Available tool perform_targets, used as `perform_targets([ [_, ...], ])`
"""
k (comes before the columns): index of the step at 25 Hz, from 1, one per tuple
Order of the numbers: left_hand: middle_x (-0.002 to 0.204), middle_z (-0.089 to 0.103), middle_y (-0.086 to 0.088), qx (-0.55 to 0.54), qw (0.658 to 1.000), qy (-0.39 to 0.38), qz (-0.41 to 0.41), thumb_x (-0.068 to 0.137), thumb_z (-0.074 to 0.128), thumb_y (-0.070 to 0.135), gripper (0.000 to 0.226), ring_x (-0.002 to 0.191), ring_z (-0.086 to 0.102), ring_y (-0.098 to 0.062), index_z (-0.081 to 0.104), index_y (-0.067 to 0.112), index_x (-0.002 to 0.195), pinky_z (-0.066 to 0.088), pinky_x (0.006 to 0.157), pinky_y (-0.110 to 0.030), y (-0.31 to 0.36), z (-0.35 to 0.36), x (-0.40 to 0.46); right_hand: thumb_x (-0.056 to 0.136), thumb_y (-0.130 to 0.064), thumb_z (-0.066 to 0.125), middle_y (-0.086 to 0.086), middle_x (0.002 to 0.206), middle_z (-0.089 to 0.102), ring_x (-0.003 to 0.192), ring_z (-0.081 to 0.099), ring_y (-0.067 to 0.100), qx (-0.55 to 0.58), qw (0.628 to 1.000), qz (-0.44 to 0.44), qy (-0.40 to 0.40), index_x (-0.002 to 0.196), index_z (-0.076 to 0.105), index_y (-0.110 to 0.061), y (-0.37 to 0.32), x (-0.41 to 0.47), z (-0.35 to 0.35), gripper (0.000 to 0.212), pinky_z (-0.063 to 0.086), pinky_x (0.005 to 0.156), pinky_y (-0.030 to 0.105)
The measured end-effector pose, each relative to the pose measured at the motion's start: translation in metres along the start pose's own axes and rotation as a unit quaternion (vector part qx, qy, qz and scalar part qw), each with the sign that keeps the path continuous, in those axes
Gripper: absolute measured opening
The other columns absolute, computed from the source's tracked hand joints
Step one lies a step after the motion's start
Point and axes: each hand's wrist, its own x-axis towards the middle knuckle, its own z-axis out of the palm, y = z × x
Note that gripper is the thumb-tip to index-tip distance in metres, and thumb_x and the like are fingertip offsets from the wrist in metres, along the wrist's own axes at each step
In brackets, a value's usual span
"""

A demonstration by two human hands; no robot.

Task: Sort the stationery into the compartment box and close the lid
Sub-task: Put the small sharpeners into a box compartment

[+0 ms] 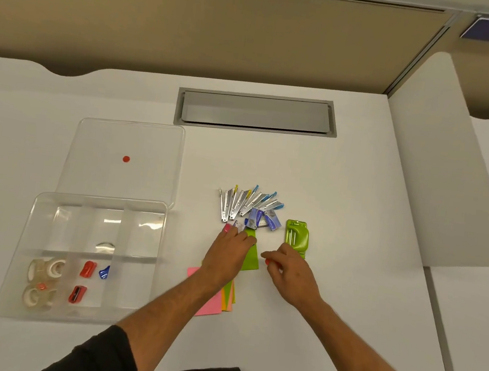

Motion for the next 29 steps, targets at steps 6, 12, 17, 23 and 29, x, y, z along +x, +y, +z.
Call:
perform_targets([
  [6, 0.105, 0.065, -0.005, -0.119, 0.990, 0.069, -0.031, 0.087, 0.055, 0.003, 0.036, 0.100, 0.052, -0.029, 0.065, 0.018, 0.118, 0.043, 0.077, -0.039, -0.006, -0.021, -0.021, 0.086, 0.005, 0.055, 0.004, 0.084, 0.055, 0.077, 0.053, 0.015, 0.066, 0.996, 0.012, 0.050, 0.078, 0.072, -0.006, -0.016, 0.040, -0.012, 0.021, 0.039, 0.069, 0.026],
  [12, 0.106, 0.066, -0.002, -0.171, 0.978, 0.102, -0.065, 0.093, 0.059, 0.011, 0.031, 0.094, 0.051, -0.024, 0.063, 0.019, 0.124, 0.045, 0.078, -0.040, -0.028, -0.039, -0.045, 0.093, -0.019, 0.065, 0.011, 0.102, 0.055, 0.093, 0.052, 0.022, -0.032, 0.999, -0.013, 0.011, 0.109, 0.068, -0.007, -0.028, 0.092, 0.003, 0.021, 0.042, 0.077, 0.029],
  [17, 0.105, 0.067, -0.001, -0.192, 0.973, 0.108, -0.075, 0.095, 0.060, 0.016, 0.030, 0.092, 0.052, -0.024, 0.064, 0.017, 0.125, 0.047, 0.076, -0.039, -0.040, -0.041, -0.051, 0.086, -0.026, 0.070, 0.012, 0.117, 0.050, 0.105, 0.049, 0.028, -0.136, 0.990, 0.016, -0.029, 0.121, 0.055, -0.009, -0.019, 0.101, 0.017, 0.042, 0.048, 0.085, 0.040],
  [23, 0.110, 0.067, 0.001, -0.203, 0.970, 0.110, -0.075, 0.093, 0.063, 0.014, 0.035, 0.094, 0.052, -0.020, 0.063, 0.020, 0.128, 0.039, 0.075, -0.026, -0.044, -0.039, -0.045, 0.086, -0.022, 0.070, 0.011, 0.119, 0.051, 0.108, 0.049, 0.027, -0.125, 0.992, 0.017, -0.022, 0.119, 0.057, -0.009, -0.012, 0.097, 0.018, 0.038, 0.049, 0.087, 0.039],
  [29, 0.110, 0.068, 0.001, -0.226, 0.964, 0.119, -0.081, 0.091, 0.065, 0.011, 0.038, 0.094, 0.052, -0.019, 0.063, 0.019, 0.128, 0.041, 0.076, -0.025, -0.045, -0.031, -0.040, 0.083, -0.034, 0.072, 0.008, 0.119, 0.052, 0.112, 0.048, 0.024, -0.138, 0.987, -0.022, -0.076, 0.130, 0.055, -0.011, -0.004, 0.057, 0.026, 0.055, 0.047, 0.093, 0.034],
])
